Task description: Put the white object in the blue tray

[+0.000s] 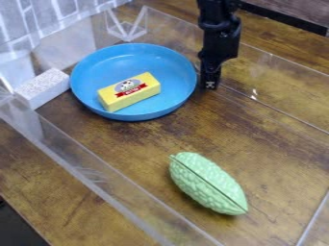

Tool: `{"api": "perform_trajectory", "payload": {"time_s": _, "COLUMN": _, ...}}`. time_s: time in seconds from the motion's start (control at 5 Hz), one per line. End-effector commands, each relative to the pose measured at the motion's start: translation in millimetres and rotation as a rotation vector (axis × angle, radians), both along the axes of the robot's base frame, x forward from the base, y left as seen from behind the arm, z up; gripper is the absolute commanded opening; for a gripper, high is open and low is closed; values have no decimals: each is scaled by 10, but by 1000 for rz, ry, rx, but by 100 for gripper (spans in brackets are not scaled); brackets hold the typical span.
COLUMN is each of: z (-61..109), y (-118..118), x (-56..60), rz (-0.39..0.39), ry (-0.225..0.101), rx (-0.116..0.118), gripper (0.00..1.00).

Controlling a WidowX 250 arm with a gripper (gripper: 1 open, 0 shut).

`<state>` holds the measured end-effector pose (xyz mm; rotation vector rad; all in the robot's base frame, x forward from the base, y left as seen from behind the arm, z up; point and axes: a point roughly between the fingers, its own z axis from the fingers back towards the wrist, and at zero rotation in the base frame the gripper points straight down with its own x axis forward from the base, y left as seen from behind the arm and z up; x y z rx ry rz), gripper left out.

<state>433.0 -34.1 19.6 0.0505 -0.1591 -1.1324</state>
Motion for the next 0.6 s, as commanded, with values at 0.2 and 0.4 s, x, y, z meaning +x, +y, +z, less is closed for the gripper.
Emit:
{"api": "perform_trajectory", "payload": {"time_s": 0.2, "z": 22, "y": 96, "x": -29, "rz": 7, "ry": 0, "rx": -23, "gripper": 0}}
{"api": "perform_trajectory", "payload": {"time_s": 0.4, "z": 40, "y": 107, "x": -35, "rz": 2, "ry": -3, "rx": -33, "gripper": 0}}
